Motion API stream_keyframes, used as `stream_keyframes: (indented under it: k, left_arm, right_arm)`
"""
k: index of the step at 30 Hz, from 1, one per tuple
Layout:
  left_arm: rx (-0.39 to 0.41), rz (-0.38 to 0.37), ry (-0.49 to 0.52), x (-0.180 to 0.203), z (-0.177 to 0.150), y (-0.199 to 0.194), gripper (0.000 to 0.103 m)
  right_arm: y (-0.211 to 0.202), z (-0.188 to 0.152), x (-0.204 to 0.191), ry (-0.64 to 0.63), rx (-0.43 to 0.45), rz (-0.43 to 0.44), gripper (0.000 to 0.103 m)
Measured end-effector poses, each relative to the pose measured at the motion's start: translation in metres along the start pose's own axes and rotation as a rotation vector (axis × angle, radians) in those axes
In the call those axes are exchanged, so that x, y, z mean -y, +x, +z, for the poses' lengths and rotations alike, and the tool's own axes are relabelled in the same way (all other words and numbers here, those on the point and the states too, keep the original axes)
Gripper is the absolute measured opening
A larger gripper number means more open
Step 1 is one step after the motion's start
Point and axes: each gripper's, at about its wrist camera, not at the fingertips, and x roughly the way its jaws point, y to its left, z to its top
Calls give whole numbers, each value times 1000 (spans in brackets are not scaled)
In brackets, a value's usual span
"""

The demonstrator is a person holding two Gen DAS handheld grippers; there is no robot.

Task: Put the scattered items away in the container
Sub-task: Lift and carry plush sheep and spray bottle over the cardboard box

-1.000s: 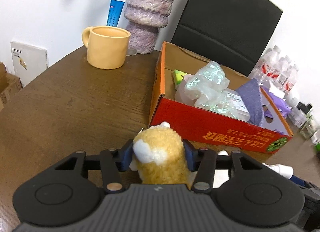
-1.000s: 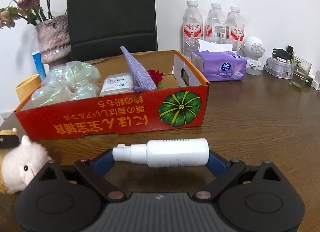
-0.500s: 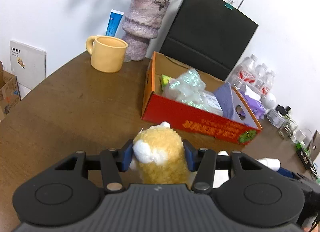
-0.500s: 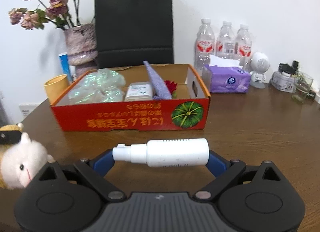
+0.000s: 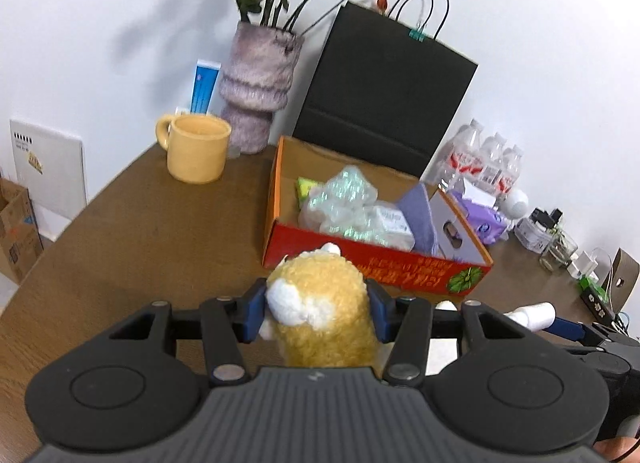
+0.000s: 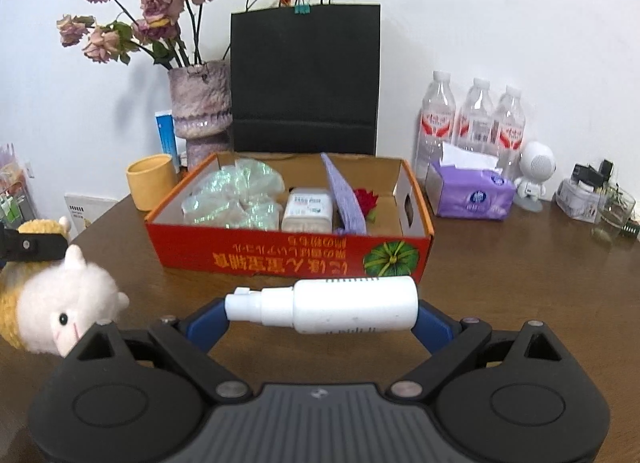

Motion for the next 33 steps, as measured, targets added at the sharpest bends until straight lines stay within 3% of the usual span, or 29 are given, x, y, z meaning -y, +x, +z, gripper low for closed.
stream_keyframes:
  k: [11,33]
  left_arm:
    - [9,-36,11,20,32,9,52]
    - [-23,8,28,42,107,74,52]
  right_arm:
    - [9,30,6,-1,-11,8,97]
    - [73,102,17,-18,-104,-9,97]
